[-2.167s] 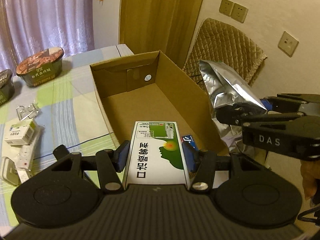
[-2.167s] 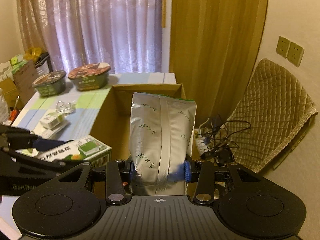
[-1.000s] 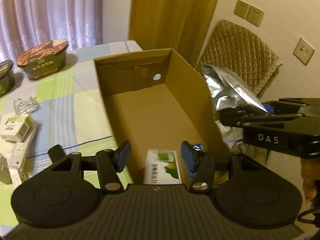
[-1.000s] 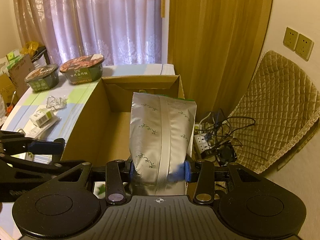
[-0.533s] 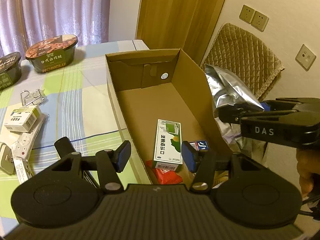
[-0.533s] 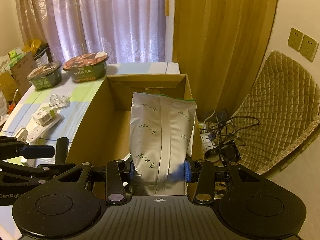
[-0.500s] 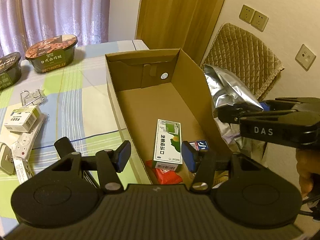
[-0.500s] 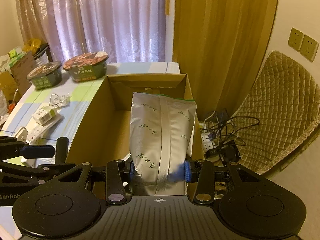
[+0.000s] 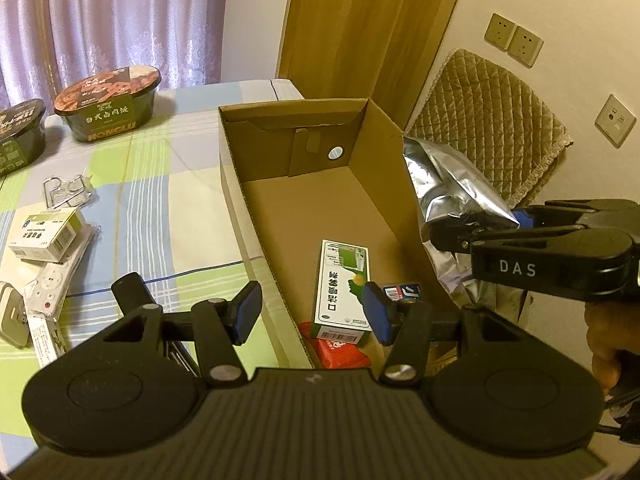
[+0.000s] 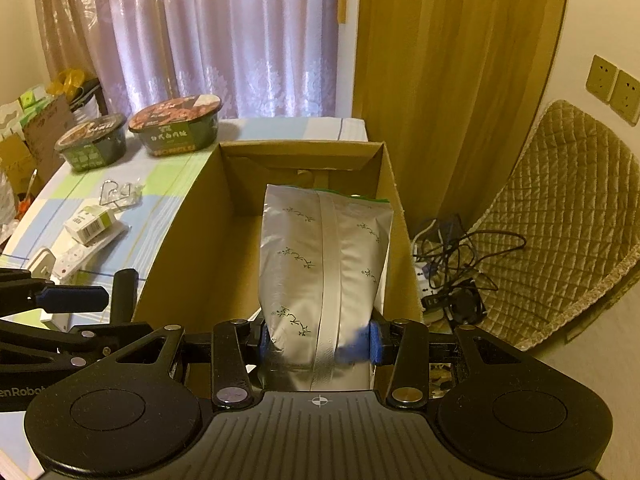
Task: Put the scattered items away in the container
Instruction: 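Open the left gripper to drop the medicine box while the right gripper drops the foil bag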
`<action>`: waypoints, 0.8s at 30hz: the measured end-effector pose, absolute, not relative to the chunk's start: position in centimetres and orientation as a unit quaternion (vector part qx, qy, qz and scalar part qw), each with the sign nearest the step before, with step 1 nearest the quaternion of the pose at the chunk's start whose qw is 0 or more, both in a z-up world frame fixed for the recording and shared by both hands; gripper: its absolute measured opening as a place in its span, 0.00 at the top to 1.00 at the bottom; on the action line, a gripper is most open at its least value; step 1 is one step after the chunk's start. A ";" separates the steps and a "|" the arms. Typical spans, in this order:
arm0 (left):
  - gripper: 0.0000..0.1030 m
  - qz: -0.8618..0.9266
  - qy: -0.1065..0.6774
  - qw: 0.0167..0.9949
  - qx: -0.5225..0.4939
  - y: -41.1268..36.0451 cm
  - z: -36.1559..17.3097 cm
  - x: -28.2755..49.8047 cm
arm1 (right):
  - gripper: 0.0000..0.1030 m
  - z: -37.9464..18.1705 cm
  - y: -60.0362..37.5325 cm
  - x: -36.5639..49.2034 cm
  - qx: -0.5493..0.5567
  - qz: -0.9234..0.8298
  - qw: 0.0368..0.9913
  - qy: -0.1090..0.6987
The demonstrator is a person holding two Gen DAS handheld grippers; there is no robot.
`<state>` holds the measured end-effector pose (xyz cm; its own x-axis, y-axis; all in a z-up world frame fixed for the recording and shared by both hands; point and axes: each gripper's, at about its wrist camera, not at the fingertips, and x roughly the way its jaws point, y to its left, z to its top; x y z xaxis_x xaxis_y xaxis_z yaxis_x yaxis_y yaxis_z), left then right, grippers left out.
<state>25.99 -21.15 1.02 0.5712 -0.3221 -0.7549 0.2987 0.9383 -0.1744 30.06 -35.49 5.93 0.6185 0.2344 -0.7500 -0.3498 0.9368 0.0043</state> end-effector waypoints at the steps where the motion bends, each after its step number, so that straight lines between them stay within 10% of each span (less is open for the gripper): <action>1: 0.51 -0.174 0.429 0.886 -0.014 -21.0 1.0 26.0 | 0.55 5.9 -35.4 30.1 -0.071 0.163 0.896 0.406; 9: 0.51 -0.165 0.431 0.887 -0.020 -19.9 0.9 26.1 | 0.55 5.2 -35.0 31.1 -0.065 0.170 0.896 0.406; 13: 0.51 -0.162 0.430 0.888 -0.022 -19.4 1.0 26.1 | 0.07 5.4 -35.1 30.7 -0.062 0.163 0.907 0.384; 24: 0.51 -0.154 0.432 0.888 -0.028 -18.1 1.0 25.2 | 0.07 5.8 -36.7 28.5 -0.055 0.147 0.909 0.385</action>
